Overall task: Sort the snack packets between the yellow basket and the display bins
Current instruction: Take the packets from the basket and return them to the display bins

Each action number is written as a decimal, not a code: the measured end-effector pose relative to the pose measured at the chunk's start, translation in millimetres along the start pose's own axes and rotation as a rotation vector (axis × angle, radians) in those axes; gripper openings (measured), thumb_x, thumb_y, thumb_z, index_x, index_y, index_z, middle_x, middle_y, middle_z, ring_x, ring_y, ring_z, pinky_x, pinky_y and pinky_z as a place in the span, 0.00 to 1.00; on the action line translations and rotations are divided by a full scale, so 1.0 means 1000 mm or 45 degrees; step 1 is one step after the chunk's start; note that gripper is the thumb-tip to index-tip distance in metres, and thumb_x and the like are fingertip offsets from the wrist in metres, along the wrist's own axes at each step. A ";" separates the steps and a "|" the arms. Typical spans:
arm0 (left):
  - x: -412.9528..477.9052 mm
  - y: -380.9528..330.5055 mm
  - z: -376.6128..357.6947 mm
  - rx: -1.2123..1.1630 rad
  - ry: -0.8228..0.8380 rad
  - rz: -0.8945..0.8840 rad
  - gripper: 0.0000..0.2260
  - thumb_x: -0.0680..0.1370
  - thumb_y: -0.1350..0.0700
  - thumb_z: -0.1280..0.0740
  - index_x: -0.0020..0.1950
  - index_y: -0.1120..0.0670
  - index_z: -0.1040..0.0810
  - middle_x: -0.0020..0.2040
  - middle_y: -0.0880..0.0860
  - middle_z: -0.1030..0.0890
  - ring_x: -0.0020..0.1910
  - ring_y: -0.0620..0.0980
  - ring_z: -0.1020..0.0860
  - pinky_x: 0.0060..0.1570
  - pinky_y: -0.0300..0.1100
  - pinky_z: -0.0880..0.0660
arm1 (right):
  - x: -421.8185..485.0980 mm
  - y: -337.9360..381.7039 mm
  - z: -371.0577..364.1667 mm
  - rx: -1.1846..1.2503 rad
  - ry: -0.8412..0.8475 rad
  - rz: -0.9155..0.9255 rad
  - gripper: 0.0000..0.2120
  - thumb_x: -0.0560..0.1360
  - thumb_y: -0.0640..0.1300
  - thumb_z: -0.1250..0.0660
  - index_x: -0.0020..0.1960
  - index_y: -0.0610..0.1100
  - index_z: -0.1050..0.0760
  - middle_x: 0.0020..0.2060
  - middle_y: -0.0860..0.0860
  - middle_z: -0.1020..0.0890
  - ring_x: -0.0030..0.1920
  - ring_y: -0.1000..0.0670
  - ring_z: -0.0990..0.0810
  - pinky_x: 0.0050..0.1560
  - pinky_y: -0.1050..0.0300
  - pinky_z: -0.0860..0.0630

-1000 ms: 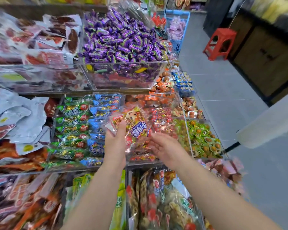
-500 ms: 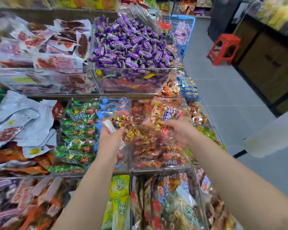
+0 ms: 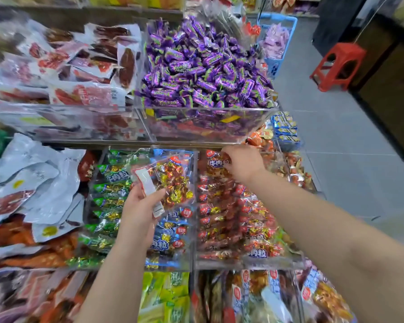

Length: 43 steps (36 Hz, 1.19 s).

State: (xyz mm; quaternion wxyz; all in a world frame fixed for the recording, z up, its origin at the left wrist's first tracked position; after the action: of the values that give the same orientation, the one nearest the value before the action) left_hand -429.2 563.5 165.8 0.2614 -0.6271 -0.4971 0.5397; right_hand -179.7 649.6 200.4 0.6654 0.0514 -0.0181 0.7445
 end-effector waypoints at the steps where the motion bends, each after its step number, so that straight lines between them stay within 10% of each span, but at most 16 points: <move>1: -0.001 -0.002 0.000 -0.008 0.004 -0.005 0.15 0.77 0.66 0.35 0.58 0.49 0.23 0.45 0.48 0.17 0.43 0.47 0.20 0.36 0.42 0.21 | -0.009 -0.003 0.003 0.056 -0.157 -0.030 0.21 0.70 0.44 0.30 0.63 0.46 0.26 0.55 0.44 0.21 0.56 0.41 0.24 0.55 0.50 0.27; 7: -0.005 -0.002 -0.004 -0.133 0.095 0.018 0.14 0.78 0.66 0.37 0.54 0.48 0.22 0.48 0.48 0.18 0.46 0.47 0.21 0.47 0.44 0.26 | -0.058 -0.053 -0.056 1.112 -0.231 -0.948 0.25 0.71 0.49 0.27 0.61 0.43 0.35 0.52 0.46 0.25 0.55 0.45 0.25 0.54 0.54 0.28; 16: -0.011 -0.005 -0.008 -0.155 0.092 0.009 0.08 0.79 0.63 0.37 0.51 0.51 0.22 0.48 0.51 0.21 0.46 0.49 0.23 0.42 0.44 0.22 | -0.039 -0.049 -0.075 1.161 0.070 -0.905 0.18 0.74 0.53 0.33 0.58 0.44 0.28 0.53 0.49 0.21 0.54 0.46 0.23 0.56 0.52 0.26; 21: -0.014 -0.006 -0.020 -0.194 0.261 0.021 0.09 0.75 0.62 0.34 0.56 0.57 0.25 0.55 0.54 0.20 0.55 0.56 0.19 0.47 0.54 0.19 | -0.066 -0.058 -0.050 1.334 -0.208 -1.148 0.08 0.74 0.48 0.33 0.45 0.48 0.31 0.45 0.49 0.23 0.47 0.46 0.22 0.41 0.56 0.29; 27: -0.031 -0.024 -0.053 0.283 0.426 -0.311 0.13 0.69 0.69 0.30 0.46 0.52 0.21 0.45 0.48 0.17 0.46 0.45 0.19 0.45 0.40 0.20 | -0.106 0.039 -0.051 2.537 1.024 -1.046 0.27 0.73 0.59 0.35 0.57 0.35 0.25 0.48 0.39 0.18 0.47 0.42 0.17 0.43 0.51 0.19; 30: -0.054 -0.037 -0.078 0.862 0.555 -0.772 0.21 0.69 0.72 0.28 0.48 0.46 0.18 0.53 0.43 0.20 0.53 0.32 0.24 0.52 0.26 0.29 | -0.113 0.051 -0.034 2.806 1.154 -0.860 0.28 0.73 0.56 0.37 0.61 0.34 0.26 0.51 0.37 0.18 0.50 0.41 0.18 0.53 0.49 0.20; 35: -0.064 -0.031 -0.087 1.357 0.755 -1.021 0.31 0.70 0.74 0.34 0.63 0.42 0.23 0.71 0.41 0.35 0.74 0.37 0.46 0.59 0.18 0.45 | -0.120 0.020 -0.036 2.555 0.970 -0.865 0.32 0.69 0.39 0.32 0.70 0.34 0.36 0.54 0.39 0.26 0.51 0.45 0.27 0.64 0.48 0.37; 40: -0.020 -0.003 -0.060 1.793 0.496 -0.659 0.38 0.75 0.49 0.33 0.79 0.44 0.53 0.79 0.46 0.57 0.74 0.40 0.66 0.73 0.48 0.60 | -0.108 -0.021 -0.023 2.150 0.673 -0.745 0.16 0.66 0.38 0.29 0.53 0.46 0.22 0.37 0.52 0.17 0.36 0.54 0.21 0.34 0.62 0.21; 43: 0.001 0.013 -0.058 2.096 0.281 -0.575 0.48 0.71 0.30 0.39 0.79 0.51 0.61 0.79 0.54 0.60 0.77 0.55 0.64 0.73 0.54 0.61 | -0.094 -0.040 -0.014 1.925 0.494 -0.743 0.13 0.59 0.42 0.24 0.43 0.52 0.18 0.40 0.52 0.17 0.40 0.52 0.22 0.35 0.62 0.23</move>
State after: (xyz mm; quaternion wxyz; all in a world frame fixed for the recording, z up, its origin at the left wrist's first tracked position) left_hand -370.7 571.5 169.9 0.7810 -0.1729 -0.0319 0.5993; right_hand -130.3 562.6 174.9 0.6089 0.3578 0.6158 0.3492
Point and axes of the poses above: each hand's wrist, its own x-axis towards the middle knuckle, its own z-axis out of the back of the hand, y = z × x, the point moved 8 cm from there along x, towards the middle knuckle
